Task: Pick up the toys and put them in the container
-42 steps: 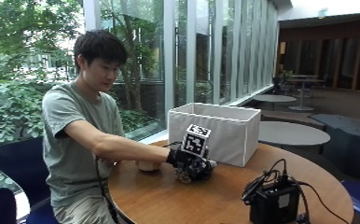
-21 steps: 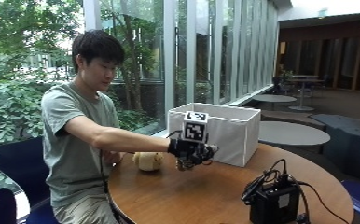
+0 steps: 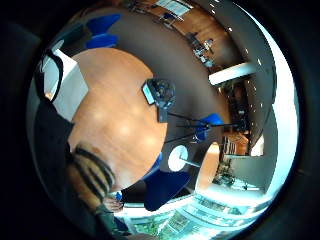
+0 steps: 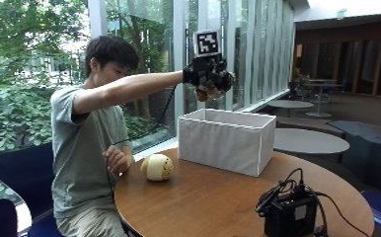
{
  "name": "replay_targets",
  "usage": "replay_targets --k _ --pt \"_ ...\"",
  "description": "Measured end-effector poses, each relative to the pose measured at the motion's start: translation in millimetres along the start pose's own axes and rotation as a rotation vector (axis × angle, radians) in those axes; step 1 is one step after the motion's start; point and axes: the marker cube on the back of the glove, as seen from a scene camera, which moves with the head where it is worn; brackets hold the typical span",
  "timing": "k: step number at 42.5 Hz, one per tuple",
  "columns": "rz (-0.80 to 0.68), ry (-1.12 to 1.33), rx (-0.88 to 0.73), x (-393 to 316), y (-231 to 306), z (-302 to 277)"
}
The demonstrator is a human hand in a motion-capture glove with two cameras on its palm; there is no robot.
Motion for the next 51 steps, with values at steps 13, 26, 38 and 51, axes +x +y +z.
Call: replay_targets --k 13,26,38,51 --pt "0.073 -0.127 0.040 -77 -47 -27" --pt "-0.250 -0.116 0.000 -223 -88 4" --pt "-0.230 0.043 -0.041 -264 -105 24" --pt "-0.180 0.151 -0.159 -239 -88 18"
